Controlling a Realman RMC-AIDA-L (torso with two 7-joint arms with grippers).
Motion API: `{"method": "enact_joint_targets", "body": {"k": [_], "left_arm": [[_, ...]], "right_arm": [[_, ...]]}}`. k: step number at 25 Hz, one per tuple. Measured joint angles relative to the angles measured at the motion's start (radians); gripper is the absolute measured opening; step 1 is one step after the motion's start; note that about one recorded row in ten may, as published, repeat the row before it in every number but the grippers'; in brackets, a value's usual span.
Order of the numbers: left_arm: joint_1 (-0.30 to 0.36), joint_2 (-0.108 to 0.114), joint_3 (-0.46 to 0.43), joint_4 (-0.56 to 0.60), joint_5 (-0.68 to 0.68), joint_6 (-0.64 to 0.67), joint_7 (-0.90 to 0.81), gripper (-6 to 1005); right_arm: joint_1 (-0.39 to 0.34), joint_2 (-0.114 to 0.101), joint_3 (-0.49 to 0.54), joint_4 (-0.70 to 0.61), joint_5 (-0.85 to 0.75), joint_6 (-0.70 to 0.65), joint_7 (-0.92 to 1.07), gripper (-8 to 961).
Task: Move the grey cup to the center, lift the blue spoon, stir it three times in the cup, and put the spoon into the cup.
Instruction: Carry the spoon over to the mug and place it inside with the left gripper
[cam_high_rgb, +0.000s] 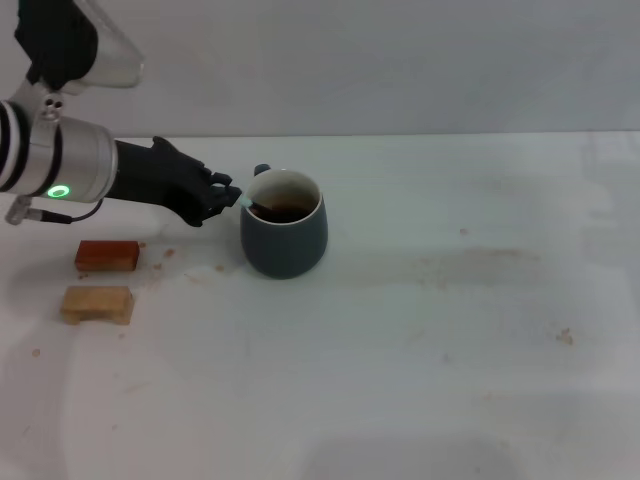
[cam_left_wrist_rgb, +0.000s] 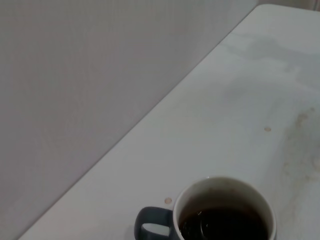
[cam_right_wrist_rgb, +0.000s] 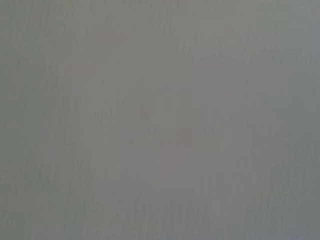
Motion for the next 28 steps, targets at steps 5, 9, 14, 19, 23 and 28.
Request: {"method": "enact_joint_targets", "body": {"k": [5,9,14,19,23,28], "left_arm": [[0.006,0.0,-0.003,0.019,0.003,0.033,-0.01,145],[0.006,0.0,-0.003,0.024,0.003,0.048,-0.014,145],[-0.033,-0.008,0.009,0.025,-0.038,0.075,-0.016,145],[-0.052,-0.011,0.032,0.005,-0.07,0.005,-0.012,145],[-0.063,-0.012,0.053,-0.031,-0.074,-0.08,-0.01,145],[-0.042,-0.012,0.087,-0.06,-0.079,-0.177,-0.009,144]], "right_arm": [[0.003,-0.001,-0.004,-0.002,0.0,0.0,0.0,545],[0.004,-0.001,-0.005,-0.003,0.0,0.0,0.001,545],[-0.001,-0.003,-0.005,0.001,0.0,0.0,0.001,544],[-0.001,-0.003,-0.006,0.002,0.0,0.0,0.002,544],[-0.002,-0.004,-0.008,0.003,0.0,-0.001,0.002,544],[-0.003,-0.004,-0.008,0.004,0.0,-0.002,0.002,544]]}}
